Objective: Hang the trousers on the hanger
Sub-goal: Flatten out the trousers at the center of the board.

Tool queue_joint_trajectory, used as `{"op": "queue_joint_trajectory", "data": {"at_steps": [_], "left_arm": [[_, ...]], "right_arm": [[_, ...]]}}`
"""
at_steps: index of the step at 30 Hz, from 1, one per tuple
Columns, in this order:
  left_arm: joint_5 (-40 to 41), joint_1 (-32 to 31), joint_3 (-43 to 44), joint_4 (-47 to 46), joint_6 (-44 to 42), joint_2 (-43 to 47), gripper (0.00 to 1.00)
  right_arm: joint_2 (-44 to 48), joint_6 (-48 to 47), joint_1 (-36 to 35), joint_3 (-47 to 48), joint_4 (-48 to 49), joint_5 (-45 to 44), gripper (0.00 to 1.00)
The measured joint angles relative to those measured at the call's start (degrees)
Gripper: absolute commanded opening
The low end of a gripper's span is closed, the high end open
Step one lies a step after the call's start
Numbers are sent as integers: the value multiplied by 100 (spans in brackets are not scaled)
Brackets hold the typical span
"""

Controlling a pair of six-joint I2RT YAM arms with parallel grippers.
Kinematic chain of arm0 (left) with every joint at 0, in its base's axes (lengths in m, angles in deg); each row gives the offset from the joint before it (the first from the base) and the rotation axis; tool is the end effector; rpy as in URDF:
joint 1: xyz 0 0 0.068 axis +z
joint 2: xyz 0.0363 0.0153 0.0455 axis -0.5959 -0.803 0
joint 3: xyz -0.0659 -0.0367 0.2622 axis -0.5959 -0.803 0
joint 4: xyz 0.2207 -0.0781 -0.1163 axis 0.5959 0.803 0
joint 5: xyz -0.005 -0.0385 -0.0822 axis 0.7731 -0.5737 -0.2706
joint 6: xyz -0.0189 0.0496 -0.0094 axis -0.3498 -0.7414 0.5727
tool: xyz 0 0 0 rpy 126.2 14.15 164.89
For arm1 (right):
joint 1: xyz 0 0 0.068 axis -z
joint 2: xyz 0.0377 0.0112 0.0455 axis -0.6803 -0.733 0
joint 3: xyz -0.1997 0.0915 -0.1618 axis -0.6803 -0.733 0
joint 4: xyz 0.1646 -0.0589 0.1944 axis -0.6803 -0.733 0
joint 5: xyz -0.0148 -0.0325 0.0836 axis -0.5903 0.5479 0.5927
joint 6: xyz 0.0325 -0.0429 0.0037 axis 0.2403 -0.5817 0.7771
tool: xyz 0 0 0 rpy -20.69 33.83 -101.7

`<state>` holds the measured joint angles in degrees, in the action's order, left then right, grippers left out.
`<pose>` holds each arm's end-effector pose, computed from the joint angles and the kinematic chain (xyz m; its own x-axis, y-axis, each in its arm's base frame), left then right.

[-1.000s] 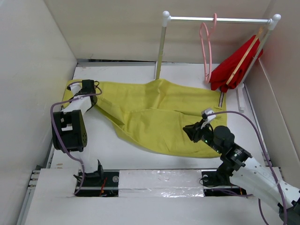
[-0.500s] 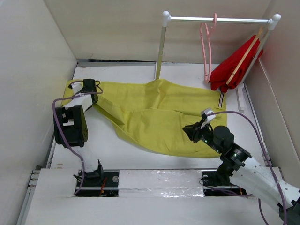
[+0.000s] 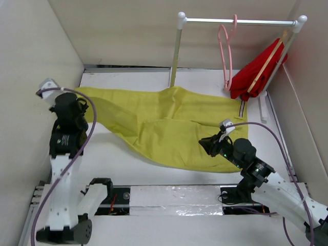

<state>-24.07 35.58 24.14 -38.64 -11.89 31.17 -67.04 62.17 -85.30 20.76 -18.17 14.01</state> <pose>0.1838 0.0143 0.4181 0.0099 -0.3647 -0.9311 -0.5082 0.8001 -0.3188 0.1104 0.0999 0.2401 -0.3011 0.0689 -0.9511 -0.6023 0.7595 0.2457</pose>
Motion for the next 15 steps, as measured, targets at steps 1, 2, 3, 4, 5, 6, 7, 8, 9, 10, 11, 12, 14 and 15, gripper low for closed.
{"op": "queue_joint_trajectory", "data": {"at_steps": [1,2,3,4,5,6,7,8,9,10,11,12,14,15], "left_arm": [[-22,0,199,240,-4,269,0],[-24,-11,376,424,-4,433,0],[26,-61,601,697,20,557,0],[81,-160,868,968,39,671,0],[87,-245,1075,1117,63,750,0],[83,-297,1200,1204,79,800,0],[74,-328,1235,1259,92,831,0],[59,-348,1222,1344,107,835,0],[50,-345,1176,1416,114,809,0],[28,-348,1108,1493,114,752,0],[33,-350,1036,1561,114,662,0],[55,-352,962,1602,111,538,0],[203,-352,772,1582,87,256,0],[291,-352,656,1537,68,107,0]], "right_arm": [[13,0,-2,0,2,0,27],[31,2,-2,0,4,2,27],[35,0,-2,0,11,0,27],[37,2,-2,2,22,0,27],[33,0,-2,2,35,0,27],[20,0,-2,2,35,0,27],[-4,-2,-2,4,35,0,27],[-35,-9,-2,7,33,0,27],[-66,-20,-2,13,31,0,27],[-92,-22,-2,15,35,-2,27],[-125,-24,-2,17,35,-2,27],[-151,-26,-2,17,35,-2,27],[-210,-33,-2,22,35,-2,27],[-238,-39,-2,24,35,-2,27]]}}
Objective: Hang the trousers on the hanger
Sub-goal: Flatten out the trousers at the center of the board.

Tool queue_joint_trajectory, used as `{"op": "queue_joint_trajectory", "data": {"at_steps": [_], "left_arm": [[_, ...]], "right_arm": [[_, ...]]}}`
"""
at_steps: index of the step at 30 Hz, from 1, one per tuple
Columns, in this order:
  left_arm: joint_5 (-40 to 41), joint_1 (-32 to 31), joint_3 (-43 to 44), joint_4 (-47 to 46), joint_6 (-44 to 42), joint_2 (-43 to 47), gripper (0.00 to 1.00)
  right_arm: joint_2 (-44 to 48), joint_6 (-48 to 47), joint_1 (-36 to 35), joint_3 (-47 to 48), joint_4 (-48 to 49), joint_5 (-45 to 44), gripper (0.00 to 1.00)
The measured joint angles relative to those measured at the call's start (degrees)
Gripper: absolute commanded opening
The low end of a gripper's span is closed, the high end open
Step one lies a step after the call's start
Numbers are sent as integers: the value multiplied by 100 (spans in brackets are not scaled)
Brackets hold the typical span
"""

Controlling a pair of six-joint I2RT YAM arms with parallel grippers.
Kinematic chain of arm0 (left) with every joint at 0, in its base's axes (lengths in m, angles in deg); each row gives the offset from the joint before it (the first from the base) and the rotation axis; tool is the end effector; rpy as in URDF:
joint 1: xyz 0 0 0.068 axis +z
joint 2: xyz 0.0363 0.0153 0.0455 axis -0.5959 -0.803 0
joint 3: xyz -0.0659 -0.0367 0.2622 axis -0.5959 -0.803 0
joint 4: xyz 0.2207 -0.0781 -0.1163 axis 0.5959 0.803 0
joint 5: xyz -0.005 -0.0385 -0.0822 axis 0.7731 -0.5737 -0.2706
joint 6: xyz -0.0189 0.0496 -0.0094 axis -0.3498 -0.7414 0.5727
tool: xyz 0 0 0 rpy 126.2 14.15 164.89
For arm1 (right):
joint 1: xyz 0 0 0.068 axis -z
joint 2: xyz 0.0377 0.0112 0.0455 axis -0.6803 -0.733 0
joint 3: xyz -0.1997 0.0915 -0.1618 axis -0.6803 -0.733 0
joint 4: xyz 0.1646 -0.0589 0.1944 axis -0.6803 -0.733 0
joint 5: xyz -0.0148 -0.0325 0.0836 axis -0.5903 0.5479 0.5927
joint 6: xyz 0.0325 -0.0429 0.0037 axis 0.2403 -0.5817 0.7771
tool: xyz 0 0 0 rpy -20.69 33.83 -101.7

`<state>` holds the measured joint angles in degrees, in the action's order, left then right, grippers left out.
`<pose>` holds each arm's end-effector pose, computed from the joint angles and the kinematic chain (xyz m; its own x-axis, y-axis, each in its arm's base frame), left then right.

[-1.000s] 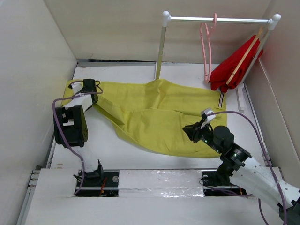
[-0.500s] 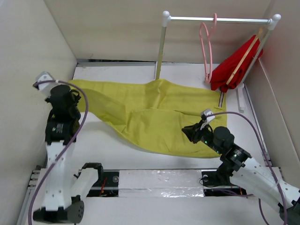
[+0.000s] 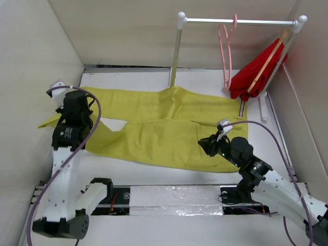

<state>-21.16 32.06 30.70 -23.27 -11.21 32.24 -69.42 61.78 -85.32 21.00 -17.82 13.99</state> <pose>0.1583 0.0066 0.4303 -0.1133 -0.3548 -0.9281 -0.5366 0.8079 -0.2434 0.1143 0.1036 0.2368 -0.3189 0.0436 -0.9468 -0.5989 0.7650 0.2369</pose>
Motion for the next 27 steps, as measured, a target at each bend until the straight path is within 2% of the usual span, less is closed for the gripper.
{"op": "queue_joint_trajectory", "data": {"at_steps": [6,11,18,22,23,24,27], "left_arm": [[195,409,-678,-660,-24,-1316,0],[286,940,-612,-1285,26,-2771,0],[562,1248,636,-1567,260,-4927,0],[581,1292,1370,-1552,422,-5770,0],[553,1292,1502,-1554,448,-5906,15],[514,1298,1644,-1554,461,-6039,23],[330,1300,2127,-1541,457,-6373,39]], "right_arm": [[-103,-4,0,26,2,0,27],[-92,-7,0,26,0,0,27],[-98,-2,0,26,0,0,27],[-155,-2,-28,26,0,-2,27],[-179,-2,-39,26,0,-2,27],[-210,-4,-39,26,2,0,27],[-334,-4,-39,28,2,-2,27]]}}
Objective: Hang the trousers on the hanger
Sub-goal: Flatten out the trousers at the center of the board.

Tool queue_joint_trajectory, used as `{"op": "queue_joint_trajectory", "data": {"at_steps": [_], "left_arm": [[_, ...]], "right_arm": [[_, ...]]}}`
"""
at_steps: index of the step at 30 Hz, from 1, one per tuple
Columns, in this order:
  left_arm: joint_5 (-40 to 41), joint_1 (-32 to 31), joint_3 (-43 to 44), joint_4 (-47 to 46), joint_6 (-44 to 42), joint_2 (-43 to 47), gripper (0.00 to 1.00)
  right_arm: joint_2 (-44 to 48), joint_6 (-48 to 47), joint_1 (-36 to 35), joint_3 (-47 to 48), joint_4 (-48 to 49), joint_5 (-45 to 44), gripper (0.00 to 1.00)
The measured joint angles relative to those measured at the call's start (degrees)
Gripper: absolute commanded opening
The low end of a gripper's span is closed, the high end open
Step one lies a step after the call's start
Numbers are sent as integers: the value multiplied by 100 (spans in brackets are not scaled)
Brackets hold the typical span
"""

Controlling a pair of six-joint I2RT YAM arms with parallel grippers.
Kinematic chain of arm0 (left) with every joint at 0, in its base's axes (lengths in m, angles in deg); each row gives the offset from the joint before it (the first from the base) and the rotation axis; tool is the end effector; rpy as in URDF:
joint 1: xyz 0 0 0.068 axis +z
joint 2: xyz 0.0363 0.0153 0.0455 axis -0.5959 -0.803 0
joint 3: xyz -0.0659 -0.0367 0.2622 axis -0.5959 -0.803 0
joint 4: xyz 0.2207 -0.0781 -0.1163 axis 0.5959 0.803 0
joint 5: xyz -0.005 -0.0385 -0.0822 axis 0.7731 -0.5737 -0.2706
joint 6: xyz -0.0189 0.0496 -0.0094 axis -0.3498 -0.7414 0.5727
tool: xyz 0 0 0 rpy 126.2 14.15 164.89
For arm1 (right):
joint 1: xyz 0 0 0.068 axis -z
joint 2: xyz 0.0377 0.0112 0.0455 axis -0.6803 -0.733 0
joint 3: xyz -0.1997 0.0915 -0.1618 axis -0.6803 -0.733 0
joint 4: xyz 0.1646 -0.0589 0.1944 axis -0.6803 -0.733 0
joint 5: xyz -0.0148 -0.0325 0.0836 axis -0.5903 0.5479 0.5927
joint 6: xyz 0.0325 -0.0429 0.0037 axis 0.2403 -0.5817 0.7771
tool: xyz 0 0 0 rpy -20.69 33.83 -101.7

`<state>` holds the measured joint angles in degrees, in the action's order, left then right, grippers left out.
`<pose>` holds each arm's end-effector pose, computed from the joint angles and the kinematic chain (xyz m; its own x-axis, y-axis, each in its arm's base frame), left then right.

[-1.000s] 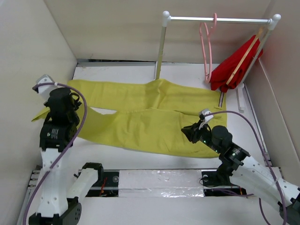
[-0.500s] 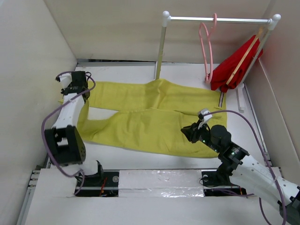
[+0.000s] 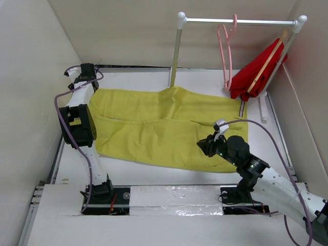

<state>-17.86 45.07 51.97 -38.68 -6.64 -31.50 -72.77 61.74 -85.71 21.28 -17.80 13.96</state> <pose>0.4436 0.0872 0.2478 -0.3639 -0.4650 -0.8071 -0.8060 0.5914 0.0227 0.1189 0.1092 0.2305 -0.3554 0.0069 -0.9347 -0.5948 0.7697 0.2318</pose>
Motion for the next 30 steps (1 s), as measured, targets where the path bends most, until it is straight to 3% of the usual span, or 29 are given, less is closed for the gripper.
{"op": "queue_joint_trajectory", "data": {"at_steps": [3,7,9,12,14,16,19,20,21,25,30], "left_arm": [[-153,0,260,-127,-20,-144,43],[-400,-7,-339,-612,-107,133,44],[-546,0,-1034,-938,-131,522,38],[-739,74,-1952,-1143,-74,1182,14],[-946,249,-2297,-1180,-26,1532,6],[-1209,581,-2409,-1226,42,1707,6],[-1537,1266,-2507,-1419,61,1725,27],[-1639,1464,-2588,-1464,63,1725,40],[-1740,1687,-2671,-1480,52,1705,44],[-2184,2253,-2811,-1493,50,1421,46],[-2564,2295,-2809,-1576,46,938,46]], "right_arm": [[-122,-17,0,2,-2,-2,27],[-179,-39,-39,11,-2,-24,26],[-184,-66,-52,37,-2,-28,20],[-184,-90,-136,87,7,-44,0],[-186,-96,-210,103,7,-48,0],[-190,-94,-297,109,2,-52,0],[-170,-76,-426,111,-2,-109,4],[-162,-61,-459,109,-4,-131,6],[-142,-52,-490,109,-9,-142,7],[-114,-42,-525,111,-20,-170,10],[-122,-35,-564,138,-28,-240,12]]}}
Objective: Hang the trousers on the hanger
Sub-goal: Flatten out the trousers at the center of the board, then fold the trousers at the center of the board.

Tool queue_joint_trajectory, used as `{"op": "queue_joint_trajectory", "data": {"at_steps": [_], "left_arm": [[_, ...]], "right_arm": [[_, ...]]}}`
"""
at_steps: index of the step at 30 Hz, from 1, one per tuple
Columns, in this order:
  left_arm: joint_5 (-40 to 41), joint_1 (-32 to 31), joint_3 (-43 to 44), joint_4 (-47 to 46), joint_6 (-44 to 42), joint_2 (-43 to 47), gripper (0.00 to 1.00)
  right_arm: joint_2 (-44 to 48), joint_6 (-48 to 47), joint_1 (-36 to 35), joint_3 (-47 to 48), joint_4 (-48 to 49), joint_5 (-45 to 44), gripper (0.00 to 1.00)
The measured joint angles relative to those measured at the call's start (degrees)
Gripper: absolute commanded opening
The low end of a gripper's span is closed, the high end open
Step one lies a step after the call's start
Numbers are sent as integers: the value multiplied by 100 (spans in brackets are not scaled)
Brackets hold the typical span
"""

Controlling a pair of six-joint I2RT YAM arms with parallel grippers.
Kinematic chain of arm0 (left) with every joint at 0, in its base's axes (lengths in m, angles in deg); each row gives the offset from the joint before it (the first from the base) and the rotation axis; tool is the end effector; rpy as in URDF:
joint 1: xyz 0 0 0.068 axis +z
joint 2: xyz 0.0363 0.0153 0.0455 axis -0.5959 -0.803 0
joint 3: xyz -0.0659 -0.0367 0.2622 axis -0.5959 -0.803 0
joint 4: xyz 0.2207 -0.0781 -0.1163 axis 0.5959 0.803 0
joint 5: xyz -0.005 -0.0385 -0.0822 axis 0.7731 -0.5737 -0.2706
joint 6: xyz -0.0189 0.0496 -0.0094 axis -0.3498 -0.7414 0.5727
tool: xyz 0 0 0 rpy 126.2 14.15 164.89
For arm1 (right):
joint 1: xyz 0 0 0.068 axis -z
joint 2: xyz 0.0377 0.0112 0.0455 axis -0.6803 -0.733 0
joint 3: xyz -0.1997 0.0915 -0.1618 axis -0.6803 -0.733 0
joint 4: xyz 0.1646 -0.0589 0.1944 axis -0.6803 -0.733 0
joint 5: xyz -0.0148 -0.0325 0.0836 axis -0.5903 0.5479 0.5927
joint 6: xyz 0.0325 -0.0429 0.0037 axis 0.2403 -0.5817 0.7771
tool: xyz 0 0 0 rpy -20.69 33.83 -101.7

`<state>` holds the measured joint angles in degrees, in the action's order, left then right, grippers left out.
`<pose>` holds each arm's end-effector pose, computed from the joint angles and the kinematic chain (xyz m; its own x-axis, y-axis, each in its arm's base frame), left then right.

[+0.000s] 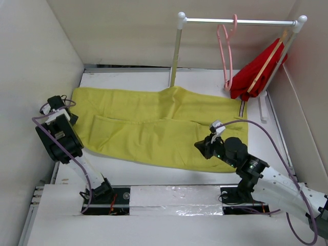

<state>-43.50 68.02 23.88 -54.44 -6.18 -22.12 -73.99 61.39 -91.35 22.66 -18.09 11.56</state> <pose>0.3278 0.2077 0.1758 -0.2503 -0.7379 -0.6268 -0.8545 0.4727 -0.2153 0.1108 0.1217 0.2356 -0.3449 -0.0270 -0.9383 -0.6421 0.7359 0.2149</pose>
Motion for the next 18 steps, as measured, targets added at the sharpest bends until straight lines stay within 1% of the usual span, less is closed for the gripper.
{"op": "queue_joint_trajectory", "data": {"at_steps": [1,3,4,6,7,8,9,12,13,15,16,17,18], "left_arm": [[4,-22,26,-17,-31,-59,45],[-120,-39,90,-107,-35,-107,41],[-157,-50,116,-131,-59,-155,38],[-219,-59,170,-170,-59,-210,28],[-240,-59,175,-190,-61,-219,21],[-284,-59,175,-203,-59,-225,5],[-304,-59,175,-208,-42,-229,0],[-367,-63,173,-210,-28,-236,0],[-378,-61,162,-216,-2,-223,0],[-409,-103,50,-229,87,-94,0],[-398,-125,-61,-236,162,48,0],[-393,-166,-175,-216,227,256,0],[-385,-238,-284,-205,299,529,0]], "right_arm": [[-22,2,-2,20,2,-7,13],[-85,7,-2,59,4,-35,13],[-116,22,-2,70,4,-39,13],[-179,46,-9,85,7,-48,13],[-212,63,-24,90,9,-61,13],[-238,70,-39,90,11,-72,14],[-258,85,-52,92,13,-81,14],[-280,107,-72,92,13,-157,16],[-280,131,-72,92,11,-201,23],[-280,225,-72,94,-9,-400,34],[-280,286,-72,96,-50,-557,41],[-280,365,-72,101,-125,-739,53],[-280,448,-72,101,-212,-957,58]]}}
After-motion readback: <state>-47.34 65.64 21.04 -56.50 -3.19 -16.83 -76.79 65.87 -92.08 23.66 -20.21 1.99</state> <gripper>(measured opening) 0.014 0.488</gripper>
